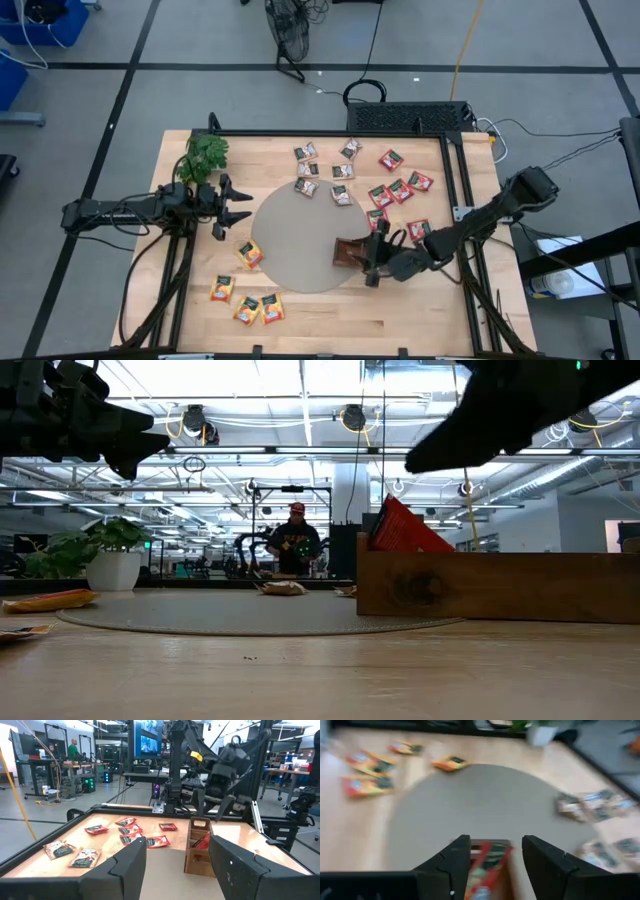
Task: Pick & Place Tea
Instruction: Put the red tea bag into the left section of the wooden organizer
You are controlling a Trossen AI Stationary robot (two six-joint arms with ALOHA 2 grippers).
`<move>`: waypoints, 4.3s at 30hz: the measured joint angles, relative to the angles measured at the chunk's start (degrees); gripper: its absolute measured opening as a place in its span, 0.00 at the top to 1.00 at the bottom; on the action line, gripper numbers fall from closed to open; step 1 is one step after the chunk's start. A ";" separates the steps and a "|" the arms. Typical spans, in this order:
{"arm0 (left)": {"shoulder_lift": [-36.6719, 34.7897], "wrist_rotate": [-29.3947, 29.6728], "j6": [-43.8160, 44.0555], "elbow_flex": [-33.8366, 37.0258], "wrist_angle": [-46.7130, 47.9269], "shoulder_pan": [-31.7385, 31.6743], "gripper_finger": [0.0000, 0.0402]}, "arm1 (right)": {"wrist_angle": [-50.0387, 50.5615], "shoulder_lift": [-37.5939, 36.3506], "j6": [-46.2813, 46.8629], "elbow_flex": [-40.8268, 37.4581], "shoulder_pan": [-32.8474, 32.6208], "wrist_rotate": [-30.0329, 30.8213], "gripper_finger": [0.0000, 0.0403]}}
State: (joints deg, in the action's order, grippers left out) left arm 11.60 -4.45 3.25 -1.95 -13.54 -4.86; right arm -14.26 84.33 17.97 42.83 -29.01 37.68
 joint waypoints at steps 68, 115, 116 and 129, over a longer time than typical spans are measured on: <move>0.02 0.00 0.02 0.02 -0.02 0.00 0.47 | -3.83 8.70 -3.38 2.54 2.29 1.59 1.00; 0.01 0.00 0.00 0.01 -0.01 0.02 0.47 | -65.27 27.78 -13.73 -12.79 0.68 8.90 1.00; 0.02 0.00 0.02 0.02 0.00 0.00 0.47 | -65.22 27.64 -14.30 -12.81 0.69 8.85 1.00; 0.00 0.00 0.01 0.02 0.00 0.02 0.47 | -65.26 27.46 -16.23 -12.81 0.83 14.77 0.80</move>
State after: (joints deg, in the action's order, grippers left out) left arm 11.60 -4.45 3.26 -1.93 -13.54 -4.85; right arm -79.51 111.79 1.74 30.02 -28.18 52.45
